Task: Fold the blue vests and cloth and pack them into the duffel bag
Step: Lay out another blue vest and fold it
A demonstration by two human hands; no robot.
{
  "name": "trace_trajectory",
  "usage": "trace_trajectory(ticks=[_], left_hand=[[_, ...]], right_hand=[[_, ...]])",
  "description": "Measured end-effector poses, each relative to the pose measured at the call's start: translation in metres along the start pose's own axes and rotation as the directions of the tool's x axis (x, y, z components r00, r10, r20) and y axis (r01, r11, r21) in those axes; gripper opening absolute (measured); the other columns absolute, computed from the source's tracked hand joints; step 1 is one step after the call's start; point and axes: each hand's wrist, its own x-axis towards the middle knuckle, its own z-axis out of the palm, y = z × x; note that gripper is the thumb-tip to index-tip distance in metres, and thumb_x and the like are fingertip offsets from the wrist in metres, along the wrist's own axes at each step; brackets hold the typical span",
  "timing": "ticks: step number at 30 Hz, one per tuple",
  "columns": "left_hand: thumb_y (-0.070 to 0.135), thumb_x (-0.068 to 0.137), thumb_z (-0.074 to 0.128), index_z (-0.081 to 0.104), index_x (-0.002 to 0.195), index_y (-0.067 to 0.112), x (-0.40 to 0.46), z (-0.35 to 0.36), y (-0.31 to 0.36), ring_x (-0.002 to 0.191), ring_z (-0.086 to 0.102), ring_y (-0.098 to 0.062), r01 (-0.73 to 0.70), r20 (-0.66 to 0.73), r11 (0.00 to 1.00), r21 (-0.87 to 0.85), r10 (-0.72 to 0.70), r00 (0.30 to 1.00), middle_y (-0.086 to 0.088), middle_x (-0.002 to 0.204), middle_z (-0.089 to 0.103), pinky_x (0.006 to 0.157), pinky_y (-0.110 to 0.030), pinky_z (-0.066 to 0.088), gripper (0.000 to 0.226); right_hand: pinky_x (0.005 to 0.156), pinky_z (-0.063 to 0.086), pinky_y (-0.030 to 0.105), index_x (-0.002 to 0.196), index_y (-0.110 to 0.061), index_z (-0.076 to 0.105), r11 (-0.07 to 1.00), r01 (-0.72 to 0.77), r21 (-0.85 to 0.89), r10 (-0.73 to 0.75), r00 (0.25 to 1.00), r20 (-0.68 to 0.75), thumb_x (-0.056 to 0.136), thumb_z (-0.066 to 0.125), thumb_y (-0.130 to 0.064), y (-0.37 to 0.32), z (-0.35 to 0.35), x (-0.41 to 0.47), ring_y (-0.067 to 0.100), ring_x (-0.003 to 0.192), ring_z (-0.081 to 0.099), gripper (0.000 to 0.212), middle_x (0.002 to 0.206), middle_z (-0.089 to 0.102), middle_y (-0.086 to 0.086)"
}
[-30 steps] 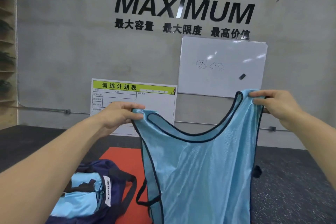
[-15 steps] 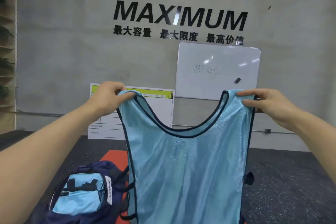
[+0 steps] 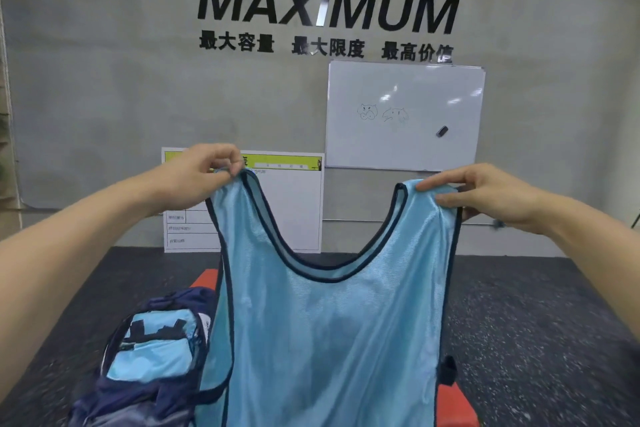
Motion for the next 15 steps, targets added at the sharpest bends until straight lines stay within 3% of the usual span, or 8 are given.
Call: trace_trajectory(ticks=[1,3,5,7,9,10,12,15], left_hand=[[0.002,0.096,0.047,0.058,0.086,0.017,-0.001,0.005,-0.003,0.074,0.046,-0.018,0.012,0.03,1.0,0.018,-0.013,0.999,0.008,0.079,0.063,0.072,-0.032,0.035,0.021],[-0.004,0.092,0.047,0.069,0.075,0.017,-0.002,0.014,-0.008,0.071,0.054,-0.01,0.048,0.078,0.995,0.082,-0.055,0.995,0.016,0.074,0.065,0.071,-0.027,0.041,0.035],[-0.004,0.093,0.051,0.077,0.073,0.024,0.0,0.022,-0.017,0.083,0.065,-0.012,0.061,0.117,0.989,0.137,-0.077,0.99,0.017,0.082,0.072,0.084,-0.033,0.051,0.044],[0.002,0.098,0.054,0.081,0.081,0.035,0.002,0.031,-0.027,0.097,0.067,-0.008,0.07,0.146,0.987,0.145,-0.091,0.985,0.02,0.095,0.074,0.095,-0.035,0.052,0.046],[0.009,0.1,0.055,0.08,0.097,0.041,0.004,0.041,-0.034,0.105,0.064,-0.001,0.082,0.166,0.987,0.139,-0.104,0.981,0.023,0.111,0.071,0.096,-0.028,0.052,0.041],[0.01,0.1,0.055,0.077,0.105,0.042,0.005,0.047,-0.037,0.105,0.061,0.004,0.072,0.18,0.987,0.147,-0.098,0.979,0.023,0.118,0.068,0.092,-0.02,0.05,0.039],[0.008,0.095,0.056,0.073,0.115,0.042,0.007,0.058,-0.041,0.087,0.056,0.019,0.05,0.205,0.98,0.191,-0.089,0.975,0.023,0.116,0.065,0.073,-0.009,0.042,0.043],[0.0,0.092,0.056,0.072,0.116,0.037,0.014,0.076,-0.053,0.063,0.049,0.024,0.072,0.219,0.975,0.209,-0.119,0.968,0.035,0.088,0.061,0.058,-0.007,0.038,0.047]], right_hand=[[0.053,0.051,0.016,0.115,-0.031,0.077,1.0,-0.006,0.001,0.006,1.0,0.012,0.1,0.063,-0.011,0.005,0.003,0.0,0.003,0.071,0.07,0.028,0.11,0.071,0.004],[0.071,0.06,0.03,0.113,-0.038,0.077,0.999,-0.02,-0.031,0.021,0.999,0.041,0.099,0.065,-0.015,0.019,0.007,0.002,0.011,0.088,0.074,0.03,0.119,0.071,0.0],[0.084,0.061,0.039,0.113,-0.042,0.077,0.998,-0.033,-0.055,0.037,0.998,0.057,0.099,0.066,-0.017,0.033,0.011,0.006,0.014,0.096,0.073,0.03,0.122,0.07,-0.006],[0.08,0.06,0.034,0.112,-0.042,0.077,0.998,-0.046,-0.052,0.048,0.998,0.05,0.099,0.067,-0.017,0.045,0.015,0.011,0.014,0.096,0.073,0.03,0.12,0.071,-0.007],[0.077,0.06,0.03,0.112,-0.042,0.077,0.997,-0.061,-0.041,0.064,0.996,0.058,0.098,0.067,-0.016,0.058,0.02,0.016,0.015,0.096,0.073,0.031,0.117,0.073,-0.006],[0.079,0.06,0.033,0.112,-0.042,0.077,0.997,-0.071,-0.034,0.074,0.995,0.068,0.098,0.067,-0.015,0.062,0.023,0.018,0.017,0.098,0.073,0.031,0.116,0.074,-0.006],[0.092,0.059,0.039,0.113,-0.042,0.077,0.995,-0.087,-0.054,0.092,0.992,0.081,0.098,0.068,-0.014,0.077,0.027,0.024,0.018,0.103,0.072,0.033,0.115,0.075,-0.009],[0.091,0.055,0.022,0.114,-0.042,0.076,0.991,-0.107,-0.084,0.114,0.99,0.082,0.098,0.067,-0.011,0.099,0.038,0.036,0.007,0.102,0.071,0.036,0.117,0.075,-0.009]])
